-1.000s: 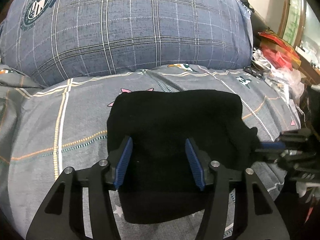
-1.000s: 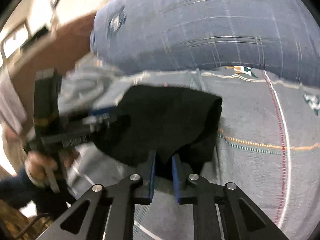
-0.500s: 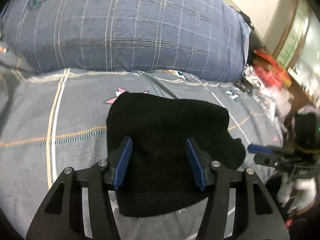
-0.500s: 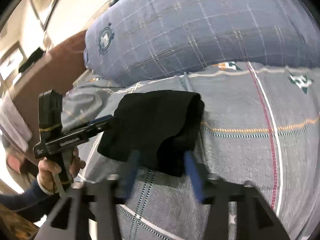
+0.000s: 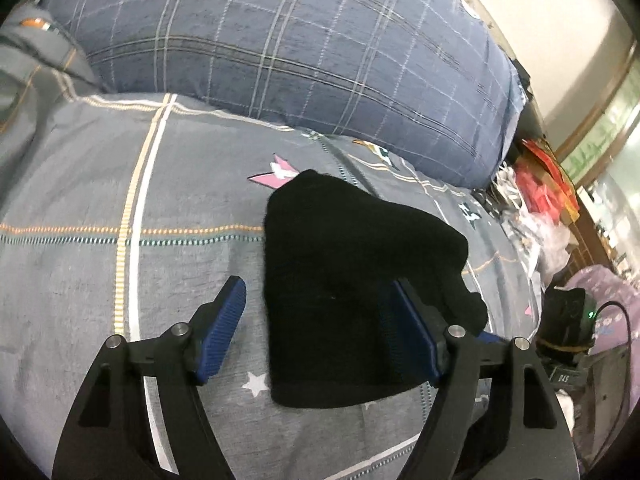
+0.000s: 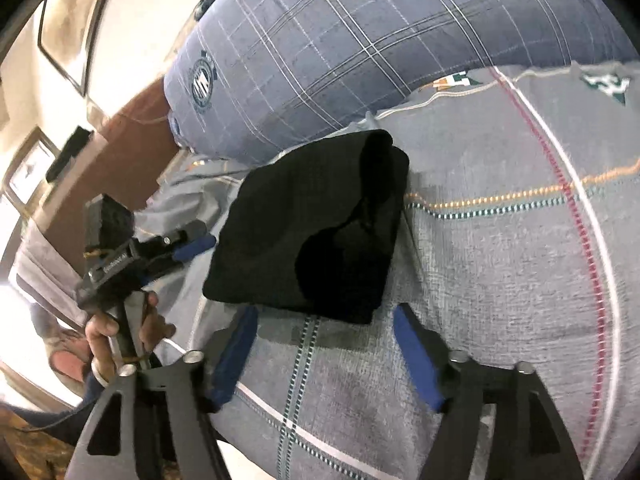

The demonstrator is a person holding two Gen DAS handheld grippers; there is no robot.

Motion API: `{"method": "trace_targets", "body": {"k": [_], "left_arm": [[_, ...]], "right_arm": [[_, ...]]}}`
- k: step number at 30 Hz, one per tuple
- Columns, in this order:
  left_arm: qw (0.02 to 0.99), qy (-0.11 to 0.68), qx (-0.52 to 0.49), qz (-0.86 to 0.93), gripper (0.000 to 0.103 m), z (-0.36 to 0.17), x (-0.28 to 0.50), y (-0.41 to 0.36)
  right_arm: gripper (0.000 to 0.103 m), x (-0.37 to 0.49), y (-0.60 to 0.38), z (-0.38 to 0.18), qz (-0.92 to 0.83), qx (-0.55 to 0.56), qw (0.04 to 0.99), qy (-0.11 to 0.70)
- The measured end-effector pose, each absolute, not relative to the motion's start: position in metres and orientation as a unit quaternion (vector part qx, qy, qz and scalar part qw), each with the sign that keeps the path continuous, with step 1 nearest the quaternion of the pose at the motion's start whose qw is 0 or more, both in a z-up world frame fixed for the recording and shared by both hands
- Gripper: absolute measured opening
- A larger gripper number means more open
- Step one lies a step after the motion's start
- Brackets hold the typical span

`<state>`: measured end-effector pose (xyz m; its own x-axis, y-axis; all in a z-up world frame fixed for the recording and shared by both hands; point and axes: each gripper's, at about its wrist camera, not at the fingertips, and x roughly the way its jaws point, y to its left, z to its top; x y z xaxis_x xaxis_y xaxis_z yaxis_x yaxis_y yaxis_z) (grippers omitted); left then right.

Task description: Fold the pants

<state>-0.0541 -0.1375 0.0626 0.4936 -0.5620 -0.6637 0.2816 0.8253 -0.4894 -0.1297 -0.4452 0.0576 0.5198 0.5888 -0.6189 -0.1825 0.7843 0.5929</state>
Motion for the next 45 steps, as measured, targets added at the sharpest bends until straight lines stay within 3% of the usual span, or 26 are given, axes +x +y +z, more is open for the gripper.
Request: {"method": "trace_targets", "body": {"k": [2, 5, 12, 17, 24, 29, 31, 33, 35, 39, 45], "left_arm": [[0.845, 0.443, -0.168, -0.248, 0.075, 0.06, -0.052, -0.135], [0.841, 0.45, -0.173, -0.246, 0.075, 0.056, -0.049, -0.133], [0.834, 0.46, -0.179, -0.247, 0.075, 0.048, -0.04, -0.138], [0.831, 0.467, -0.174, -0.249, 0.075, 0.045, -0.035, -0.143], [0.823, 0.475, -0.17, -0.259, 0.075, 0.039, -0.027, -0.156], [0.817, 0.482, -0.174, -0.264, 0.079, 0.032, -0.022, -0.167], [0.824, 0.477, -0.162, -0.258, 0.079, 0.033, -0.024, -0.17], [0.828, 0.476, -0.154, -0.253, 0.079, 0.034, -0.026, -0.173], [0.833, 0.474, -0.145, -0.246, 0.079, 0.036, -0.028, -0.176], [0.851, 0.457, -0.113, -0.233, 0.067, 0.046, -0.037, -0.184], [0.856, 0.45, -0.105, -0.232, 0.065, 0.061, -0.046, -0.18]], "right_arm": [[0.074, -0.128, -0.453, 0.051, 0.236, 0.271, 0.832, 0.422], [0.087, -0.121, -0.465, 0.042, 0.249, 0.325, 0.817, 0.405], [0.088, -0.101, -0.476, 0.045, 0.275, 0.378, 0.799, 0.378], [0.088, -0.076, -0.463, 0.047, 0.295, 0.365, 0.789, 0.396], [0.101, -0.057, -0.453, 0.049, 0.3, 0.335, 0.785, 0.425], [0.103, -0.046, -0.434, 0.05, 0.288, 0.268, 0.791, 0.469], [0.097, -0.049, -0.427, 0.052, 0.278, 0.237, 0.805, 0.467], [0.067, -0.056, -0.424, 0.054, 0.244, 0.192, 0.831, 0.461], [0.061, -0.063, -0.424, 0.055, 0.236, 0.177, 0.842, 0.453], [0.051, -0.075, -0.418, 0.064, 0.228, 0.148, 0.857, 0.438], [0.048, -0.09, -0.403, 0.093, 0.229, 0.118, 0.874, 0.412]]}}
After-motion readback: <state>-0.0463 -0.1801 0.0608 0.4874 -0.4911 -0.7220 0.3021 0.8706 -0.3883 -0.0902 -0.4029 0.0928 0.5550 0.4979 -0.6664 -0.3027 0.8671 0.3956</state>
